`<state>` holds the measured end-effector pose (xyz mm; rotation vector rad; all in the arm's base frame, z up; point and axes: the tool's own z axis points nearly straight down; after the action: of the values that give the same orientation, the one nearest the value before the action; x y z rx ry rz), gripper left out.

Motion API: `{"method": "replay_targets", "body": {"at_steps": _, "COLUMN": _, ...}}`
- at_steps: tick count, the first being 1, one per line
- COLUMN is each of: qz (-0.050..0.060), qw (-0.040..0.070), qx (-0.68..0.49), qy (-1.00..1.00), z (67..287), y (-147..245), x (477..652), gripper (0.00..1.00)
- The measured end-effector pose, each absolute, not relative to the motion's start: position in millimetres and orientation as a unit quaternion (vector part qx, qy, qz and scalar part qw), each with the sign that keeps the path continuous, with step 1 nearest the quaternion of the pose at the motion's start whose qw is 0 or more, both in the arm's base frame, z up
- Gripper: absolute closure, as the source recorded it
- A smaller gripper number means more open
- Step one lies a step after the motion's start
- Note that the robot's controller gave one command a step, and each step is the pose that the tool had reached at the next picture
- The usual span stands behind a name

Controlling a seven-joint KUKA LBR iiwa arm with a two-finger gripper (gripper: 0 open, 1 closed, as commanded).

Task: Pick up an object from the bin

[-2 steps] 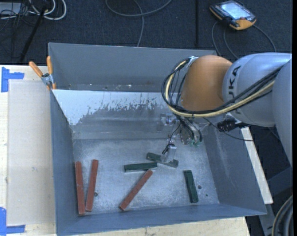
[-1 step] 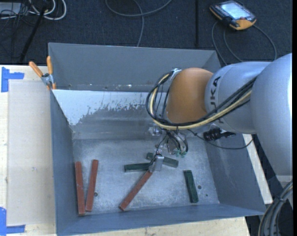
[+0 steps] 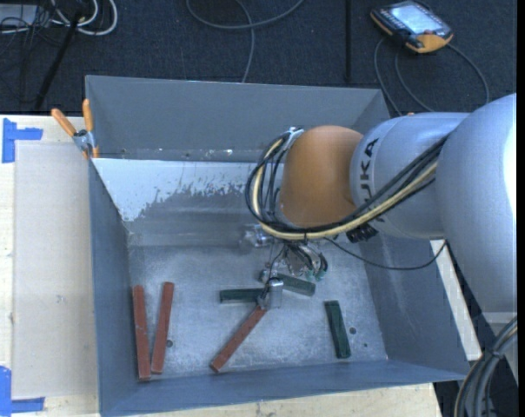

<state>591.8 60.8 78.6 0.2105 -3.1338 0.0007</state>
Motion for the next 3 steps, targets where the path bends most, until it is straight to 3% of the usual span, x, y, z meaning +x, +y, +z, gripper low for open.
{"method": "replay_targets", "body": {"at_steps": 1, "qz": 0.0, "qw": 0.001, "qx": 0.028, "qy": -1.0, "z": 82.2, "y": 67.3, "x": 565.0, "gripper": 0.0}}
{"method": "replay_targets", "body": {"at_steps": 2, "qz": -0.001, "qw": 0.0, "qx": 0.256, "qy": -0.967, "z": 87.1, "y": 90.2, "x": 551.8, "gripper": 1.0}}
{"method": "replay_targets", "body": {"at_steps": 3, "qz": -0.001, "qw": 0.0, "qx": 0.255, "qy": -0.967, "z": 87.1, "y": 90.1, "x": 551.8, "gripper": 1.0}}
